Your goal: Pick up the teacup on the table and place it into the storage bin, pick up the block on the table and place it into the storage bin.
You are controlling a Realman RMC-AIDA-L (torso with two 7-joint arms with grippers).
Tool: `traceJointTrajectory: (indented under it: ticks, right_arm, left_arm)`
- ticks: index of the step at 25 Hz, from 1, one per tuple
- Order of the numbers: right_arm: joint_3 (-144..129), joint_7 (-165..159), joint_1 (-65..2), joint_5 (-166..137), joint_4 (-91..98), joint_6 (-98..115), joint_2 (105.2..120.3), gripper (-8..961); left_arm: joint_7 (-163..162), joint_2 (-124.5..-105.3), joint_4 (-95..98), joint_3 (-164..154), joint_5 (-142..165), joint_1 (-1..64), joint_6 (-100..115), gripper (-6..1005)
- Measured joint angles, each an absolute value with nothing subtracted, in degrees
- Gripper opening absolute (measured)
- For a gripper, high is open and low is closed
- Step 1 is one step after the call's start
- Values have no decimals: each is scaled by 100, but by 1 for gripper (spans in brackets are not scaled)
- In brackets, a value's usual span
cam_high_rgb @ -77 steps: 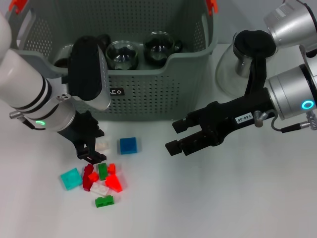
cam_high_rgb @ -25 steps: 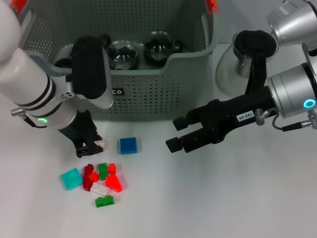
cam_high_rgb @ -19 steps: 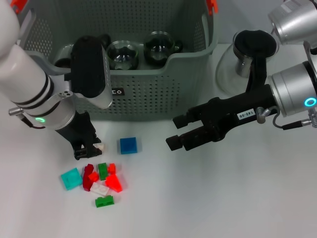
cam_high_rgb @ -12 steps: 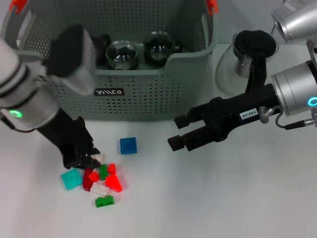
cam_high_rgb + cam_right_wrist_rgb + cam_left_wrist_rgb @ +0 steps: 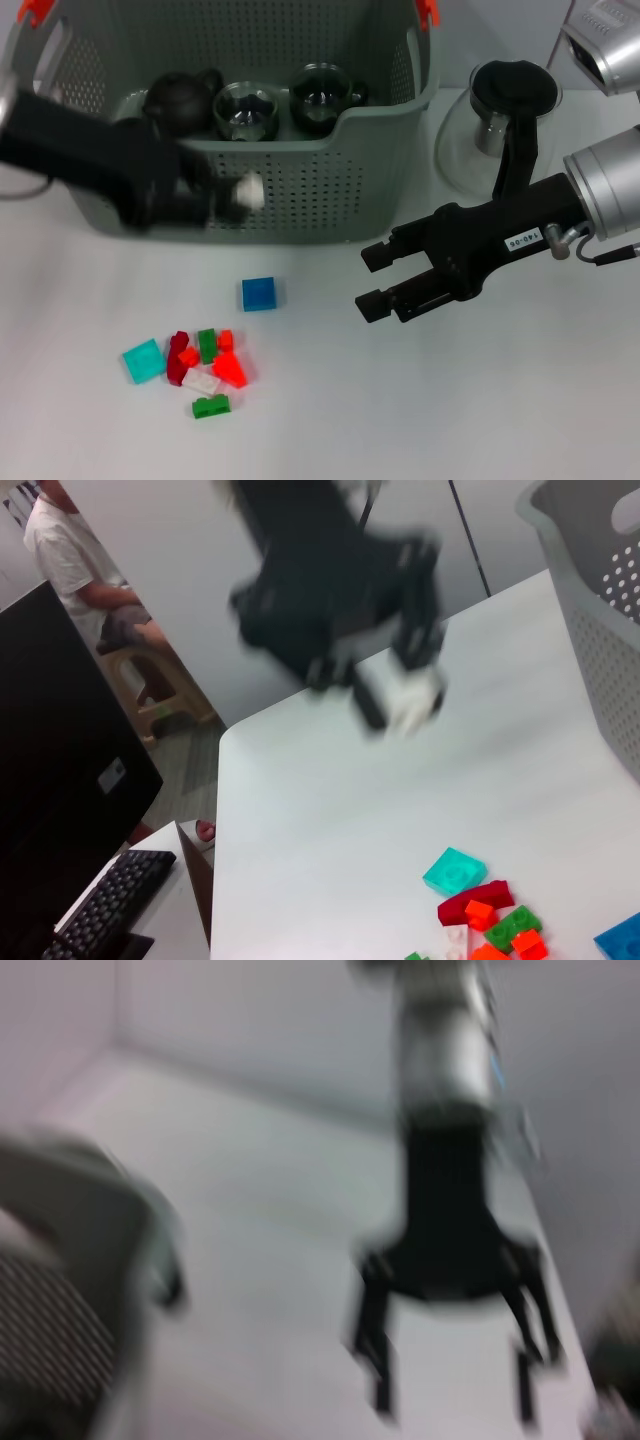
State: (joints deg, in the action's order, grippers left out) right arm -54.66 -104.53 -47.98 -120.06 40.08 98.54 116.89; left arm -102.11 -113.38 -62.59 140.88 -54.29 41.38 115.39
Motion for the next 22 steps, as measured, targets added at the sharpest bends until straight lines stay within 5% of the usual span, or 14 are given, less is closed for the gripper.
traceJointTrajectory:
  ticks: [12,22]
  right_arm:
    - [-5479,-10398,-4708,-12032,3985,9951,11660,825]
    - [-5466,-10312,-4611,-12010,3951,9918,11722,824]
  left_arm:
    - [-11640,-11069,-5013,14220,-5455,4728,7859,206]
    - [-12069,-11263,-4715,13362,-4926,4806,6297,208]
